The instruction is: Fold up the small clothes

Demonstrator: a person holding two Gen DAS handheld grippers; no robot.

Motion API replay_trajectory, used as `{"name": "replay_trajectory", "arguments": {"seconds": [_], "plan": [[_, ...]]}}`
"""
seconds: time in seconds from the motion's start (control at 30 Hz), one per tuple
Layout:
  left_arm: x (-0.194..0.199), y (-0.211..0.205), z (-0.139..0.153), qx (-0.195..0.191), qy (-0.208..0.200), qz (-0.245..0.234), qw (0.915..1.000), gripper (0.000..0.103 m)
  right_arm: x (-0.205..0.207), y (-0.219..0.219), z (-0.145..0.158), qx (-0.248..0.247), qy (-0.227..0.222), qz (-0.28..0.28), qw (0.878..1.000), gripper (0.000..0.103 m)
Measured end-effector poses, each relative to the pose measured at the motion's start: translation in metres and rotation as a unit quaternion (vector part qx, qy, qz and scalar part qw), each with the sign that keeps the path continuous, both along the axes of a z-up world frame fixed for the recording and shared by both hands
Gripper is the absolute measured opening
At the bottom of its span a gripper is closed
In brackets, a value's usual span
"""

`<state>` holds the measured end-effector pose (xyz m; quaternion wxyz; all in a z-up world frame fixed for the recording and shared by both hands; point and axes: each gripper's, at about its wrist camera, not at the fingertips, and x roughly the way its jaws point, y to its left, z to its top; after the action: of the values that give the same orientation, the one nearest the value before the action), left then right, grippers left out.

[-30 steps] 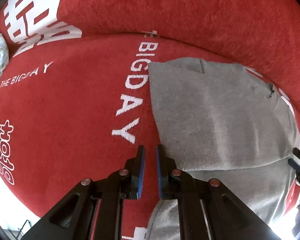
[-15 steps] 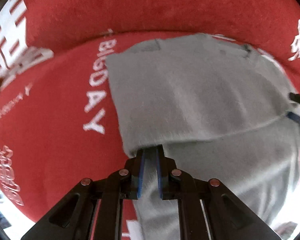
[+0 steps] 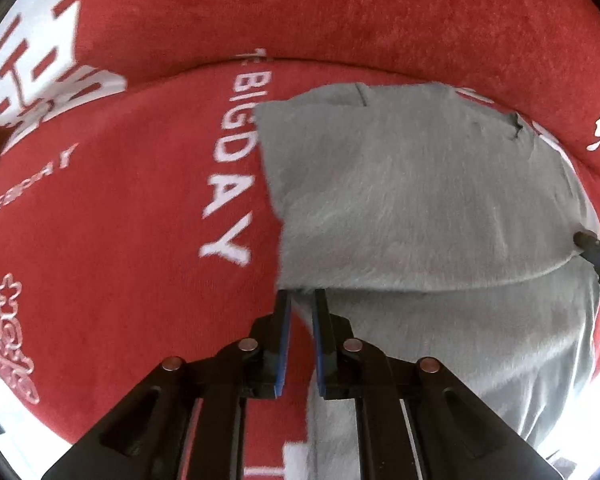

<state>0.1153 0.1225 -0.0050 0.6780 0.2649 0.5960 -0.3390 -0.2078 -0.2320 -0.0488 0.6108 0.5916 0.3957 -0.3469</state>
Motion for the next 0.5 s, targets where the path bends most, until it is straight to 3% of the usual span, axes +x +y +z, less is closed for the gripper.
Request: {"name": "replay_trajectory", "arguments": {"seconds": [0.13,0.17,0.2,0.23,0.27,0.33,0.5], "plan": [[-0.005,0.013,0.005,-0.002,0.024,0.012,0.9996,0.012,0.001,0.011,0.012,0.002,0.007,0.023,1.0,0.027],[-0.005,0.014,0.004,0.001,0.029,0.013,0.9995,0.023,0.002,0.015,0.015,0.002,0.007,0.031,0.999,0.027],[-0.006,0.014,0.003,0.001,0.033,0.015,0.9993,0.044,0.004,0.018,0.018,0.002,0.005,0.035,0.999,0.028],[-0.007,0.015,0.004,-0.006,0.042,0.021,0.9989,0.09,0.006,0.021,0.021,0.003,0.003,0.039,0.999,0.028],[-0.009,0.017,0.009,-0.023,0.037,0.032,0.9986,0.103,0.008,0.025,0.024,0.003,0.0,0.043,0.999,0.029],[-0.014,0.017,0.017,-0.032,0.016,0.028,0.999,0.103,0.012,0.033,0.028,0.003,-0.004,0.051,0.999,0.032],[-0.013,0.012,0.017,-0.015,0.001,0.031,0.9994,0.103,0.027,0.041,0.029,0.0,-0.005,0.078,0.997,0.046]]}}
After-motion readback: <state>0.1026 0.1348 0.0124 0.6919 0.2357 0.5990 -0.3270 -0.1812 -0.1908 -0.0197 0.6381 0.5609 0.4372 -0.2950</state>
